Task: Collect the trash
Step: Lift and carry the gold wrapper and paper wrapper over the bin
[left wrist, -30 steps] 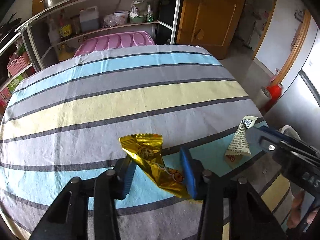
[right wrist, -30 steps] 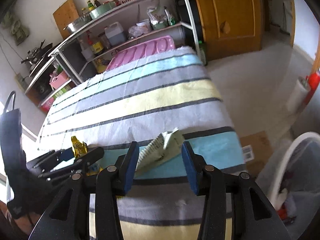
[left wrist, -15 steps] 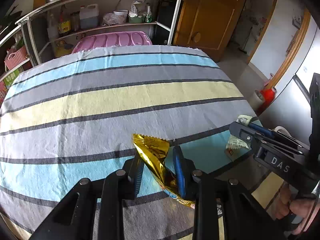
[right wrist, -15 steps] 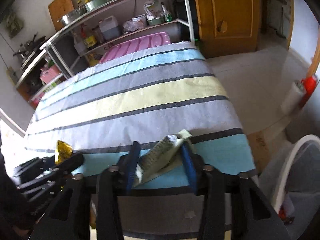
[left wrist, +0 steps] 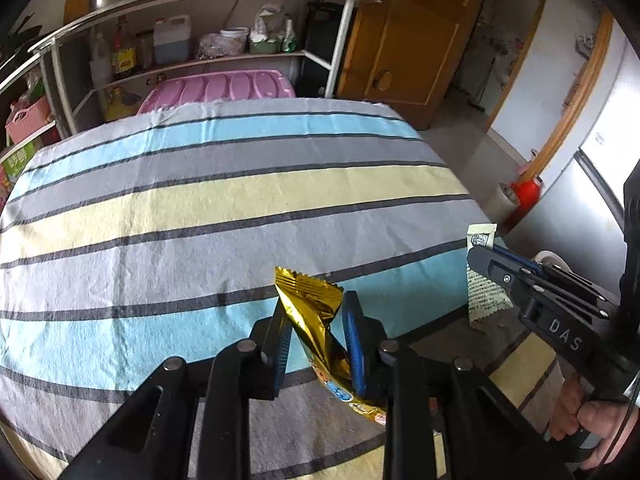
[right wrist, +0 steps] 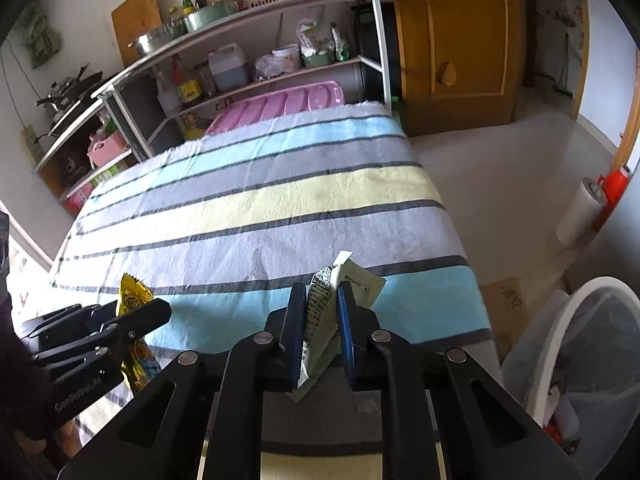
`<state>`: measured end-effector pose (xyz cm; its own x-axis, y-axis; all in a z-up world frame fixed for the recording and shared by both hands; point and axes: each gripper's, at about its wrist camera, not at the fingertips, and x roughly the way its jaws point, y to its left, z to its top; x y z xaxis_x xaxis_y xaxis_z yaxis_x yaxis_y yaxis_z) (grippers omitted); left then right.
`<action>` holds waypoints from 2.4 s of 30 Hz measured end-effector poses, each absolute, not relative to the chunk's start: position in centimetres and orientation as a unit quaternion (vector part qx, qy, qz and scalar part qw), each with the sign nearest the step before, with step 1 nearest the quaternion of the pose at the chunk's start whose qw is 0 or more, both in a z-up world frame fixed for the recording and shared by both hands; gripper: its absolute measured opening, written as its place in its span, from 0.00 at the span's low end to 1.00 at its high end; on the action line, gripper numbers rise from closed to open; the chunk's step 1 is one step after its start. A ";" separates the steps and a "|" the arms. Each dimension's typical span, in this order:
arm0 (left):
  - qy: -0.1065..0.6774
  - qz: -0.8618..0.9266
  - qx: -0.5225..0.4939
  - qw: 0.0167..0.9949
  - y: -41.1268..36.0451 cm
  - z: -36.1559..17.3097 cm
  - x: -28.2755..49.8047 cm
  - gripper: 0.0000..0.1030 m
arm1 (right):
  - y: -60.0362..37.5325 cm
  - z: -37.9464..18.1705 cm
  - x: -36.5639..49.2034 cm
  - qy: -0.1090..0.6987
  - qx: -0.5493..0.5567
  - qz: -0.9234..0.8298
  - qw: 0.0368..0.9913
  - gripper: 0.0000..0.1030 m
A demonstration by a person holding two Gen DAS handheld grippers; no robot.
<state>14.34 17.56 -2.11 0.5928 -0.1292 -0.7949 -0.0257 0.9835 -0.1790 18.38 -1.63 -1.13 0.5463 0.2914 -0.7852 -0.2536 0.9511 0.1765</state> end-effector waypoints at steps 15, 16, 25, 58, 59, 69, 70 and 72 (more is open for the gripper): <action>0.461 -0.037 -0.076 0.884 15.2 -2.9 13.0 0.26 | -4.1 1.1 14.8 0.418 0.039 0.156 0.894 0.15; 0.462 -0.036 -0.076 0.883 15.2 -2.9 12.8 0.26 | -4.2 1.1 14.7 0.418 0.042 0.158 0.894 0.15; 0.464 -0.003 -0.073 0.883 14.7 -2.6 11.0 0.52 | -4.6 1.6 13.4 0.411 0.044 0.169 0.895 0.15; 0.410 -0.139 0.000 0.901 1.8 2.9 11.1 0.19 | -16.3 5.2 8.7 0.365 0.098 0.089 0.921 0.15; 0.409 -0.145 0.003 0.901 1.1 3.0 11.2 0.19 | -17.0 5.4 8.5 0.364 0.099 0.082 0.923 0.15; 0.409 -0.212 0.035 0.887 -6.7 3.2 12.2 0.19 | -24.6 5.5 6.8 0.361 0.121 0.010 0.925 0.15; 0.411 -0.218 0.039 0.884 -7.5 3.1 12.4 0.19 | -25.2 5.4 6.7 0.362 0.123 0.005 0.924 0.15; 0.418 -0.230 0.043 0.878 -8.9 2.6 12.9 0.19 | -26.4 5.0 6.7 0.368 0.126 -0.006 0.921 0.15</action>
<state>12.87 -8.94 2.60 0.5455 -0.3674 -0.7533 0.4396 0.8907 -0.1161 6.71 -26.44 4.97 0.7292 0.0821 -0.6794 0.1038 0.9680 0.2284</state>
